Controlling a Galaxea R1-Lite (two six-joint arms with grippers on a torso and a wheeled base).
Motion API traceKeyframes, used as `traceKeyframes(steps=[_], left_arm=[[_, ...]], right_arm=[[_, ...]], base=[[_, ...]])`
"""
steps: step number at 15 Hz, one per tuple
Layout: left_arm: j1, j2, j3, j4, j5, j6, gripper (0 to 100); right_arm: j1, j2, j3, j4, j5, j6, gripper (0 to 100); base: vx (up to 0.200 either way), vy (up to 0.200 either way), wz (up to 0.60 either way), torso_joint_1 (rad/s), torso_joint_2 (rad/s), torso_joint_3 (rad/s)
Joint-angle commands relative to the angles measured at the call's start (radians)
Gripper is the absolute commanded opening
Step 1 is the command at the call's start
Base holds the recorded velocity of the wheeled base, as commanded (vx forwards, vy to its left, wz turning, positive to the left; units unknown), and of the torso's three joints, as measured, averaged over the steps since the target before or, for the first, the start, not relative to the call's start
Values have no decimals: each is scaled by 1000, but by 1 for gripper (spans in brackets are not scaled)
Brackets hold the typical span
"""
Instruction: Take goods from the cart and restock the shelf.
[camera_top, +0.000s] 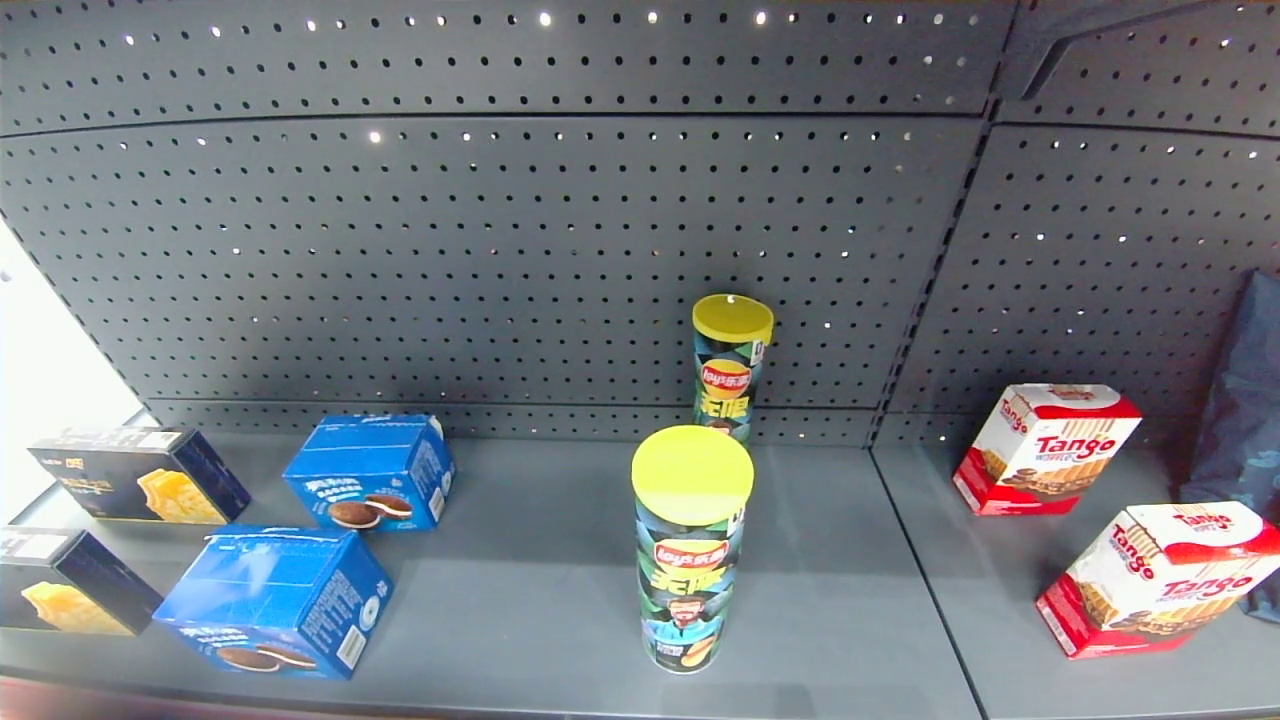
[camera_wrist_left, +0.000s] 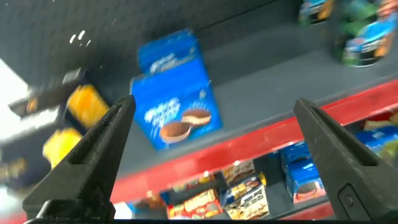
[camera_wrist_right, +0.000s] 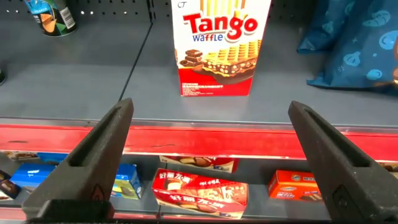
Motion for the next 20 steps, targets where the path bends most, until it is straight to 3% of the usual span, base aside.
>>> traceKeyframes(steps=[1,4,5,7,9,13,15,18,20], left_arm=[[-143,421,-240,-29,-73,41,100],[-207,710,-433,-37,-132,28,100],[-235,821,-476,-48,-137,-1,100],[-292,994,-505,-117,-132,-122,100],[-350,1080,-494,-166,-109,-176,100],[-436,1237,-477,-213,-27,-180,100],[-439,1284,-471,-232,-8,-177,100],[-474,1358,-480,-238,104,-174,100],[-477,1385,-490,-236,131,-177,100]], right_arm=[[0,3,0,0,2,0,100],[0,3,0,0,0,0,100],[0,3,0,0,0,0,100],[0,3,0,0,0,0,100],[0,3,0,0,0,0,100],[0,3,0,0,0,0,100],[0,3,0,0,0,0,100],[0,3,0,0,0,0,100],[0,3,0,0,0,0,100]], base=[[0,0,0,0,0,0],[0,0,0,0,0,0],[0,0,0,0,0,0],[0,0,0,0,0,0],[0,0,0,0,0,0],[0,0,0,0,0,0],[0,0,0,0,0,0],[0,0,0,0,0,0],[0,0,0,0,0,0]])
